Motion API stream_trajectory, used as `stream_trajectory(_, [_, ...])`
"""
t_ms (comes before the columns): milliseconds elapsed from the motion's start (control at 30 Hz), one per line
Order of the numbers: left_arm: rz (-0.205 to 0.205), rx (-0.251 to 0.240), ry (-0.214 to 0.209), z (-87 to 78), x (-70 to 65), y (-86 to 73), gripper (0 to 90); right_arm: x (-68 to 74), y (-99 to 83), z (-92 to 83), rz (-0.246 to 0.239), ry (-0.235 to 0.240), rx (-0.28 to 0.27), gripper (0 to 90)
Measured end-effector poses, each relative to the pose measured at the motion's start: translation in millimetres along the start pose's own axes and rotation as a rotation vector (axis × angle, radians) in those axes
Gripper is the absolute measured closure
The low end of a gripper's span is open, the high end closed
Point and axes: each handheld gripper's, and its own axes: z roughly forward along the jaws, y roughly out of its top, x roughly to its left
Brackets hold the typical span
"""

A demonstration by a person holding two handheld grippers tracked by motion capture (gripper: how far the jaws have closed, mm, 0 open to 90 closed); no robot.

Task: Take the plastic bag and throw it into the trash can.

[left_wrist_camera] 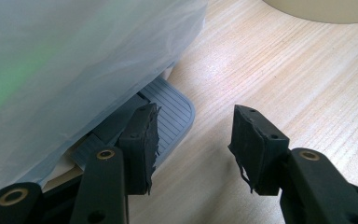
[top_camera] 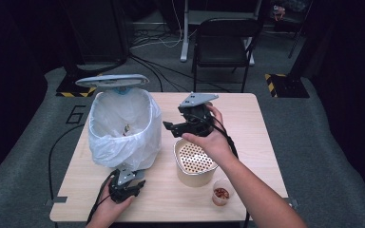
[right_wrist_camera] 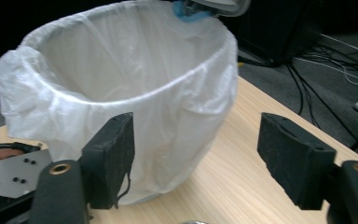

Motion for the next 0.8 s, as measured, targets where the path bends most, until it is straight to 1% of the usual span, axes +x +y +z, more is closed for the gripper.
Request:
stream_trajectory(67, [0.0,0.001,-0.001,-0.2,0.0,-0.1,51.1,-4.0,-5.1,-2.6,0.025,0.0,-0.013,19.9])
stream_trajectory(100, [0.0,0.001,-0.001,-0.2,0.0,-0.1,51.1,-7.1,-10.0,-5.9,0.04,-0.018,-0.02,15.0])
stream_trajectory(133, [0.001,0.001,-0.001,-0.2,0.0,-0.1,51.1,-7.1,-10.0,-5.9,0.04,-0.018,-0.02,15.0])
stream_trajectory(167, [0.006,0.014,-0.008,-1.2,0.6,0.3,51.1,-9.0,-12.4,-7.6,0.033,-0.028,-0.026,14.2])
stream_trajectory(233, [0.006,0.011,-0.005,-1.0,0.3,0.2,51.0,-11.6,-17.1,-11.7,0.039,-0.049,-0.035,13.7])
stream_trajectory(300, [0.006,0.011,-0.005,-1.0,0.2,0.2,51.0,-14.5,-21.9,-15.7,0.065,-0.042,-0.043,11.1])
stream_trajectory(333, [0.006,0.011,-0.004,-1.0,0.2,0.2,51.1,-16.0,-24.5,-18.0,0.061,-0.043,-0.038,10.3])
stream_trajectory(367, [0.006,0.011,-0.005,-1.0,0.2,0.2,51.1,-18.2,-30.4,-22.7,0.031,-0.058,-0.034,14.4])
stream_trajectory(400, [0.006,0.012,-0.005,-1.0,0.2,0.2,51.1,-18.2,-30.4,-22.7,0.031,-0.058,-0.034,14.4])
stream_trajectory(433, [0.006,0.012,-0.004,-1.0,0.2,0.2,51.0,-19.4,-33.3,-24.9,0.029,-0.073,-0.026,16.8])
stream_trajectory(533, [0.006,0.012,-0.004,-1.0,0.1,0.2,51.1,-27.7,-44.1,-29.6,0.022,-0.071,-0.021,28.4])
stream_trajectory(567, [0.005,0.012,-0.004,-1.0,0.0,0.2,51.0,-36.1,-54.1,-29.9,0.024,-0.093,-0.012,34.6])
stream_trajectory(600, [0.005,0.012,-0.003,-1.0,-0.1,0.2,51.0,-36.1,-54.1,-29.9,0.024,-0.093,-0.012,34.6])
stream_trajectory(667, [0.006,0.014,-0.005,-1.1,0.0,0.3,51.0,-44.5,-65.0,-28.9,0.06,-0.092,0.013,39.7])
stream_trajectory(700, [0.005,0.011,-0.003,-0.9,0.0,0.3,51.0,-49.3,-70.2,-27.7,0.061,-0.092,0.012,41.3])
stream_trajectory(767, [0.004,0.011,-0.003,-0.9,-0.1,0.2,51.0,-55.5,-79.5,-26.7,0.073,-0.107,0.026,43.8])
stream_trajectory(800, [0.004,0.011,-0.003,-0.9,-0.1,0.2,51.0,-55.5,-79.5,-26.7,0.073,-0.107,0.026,43.8])
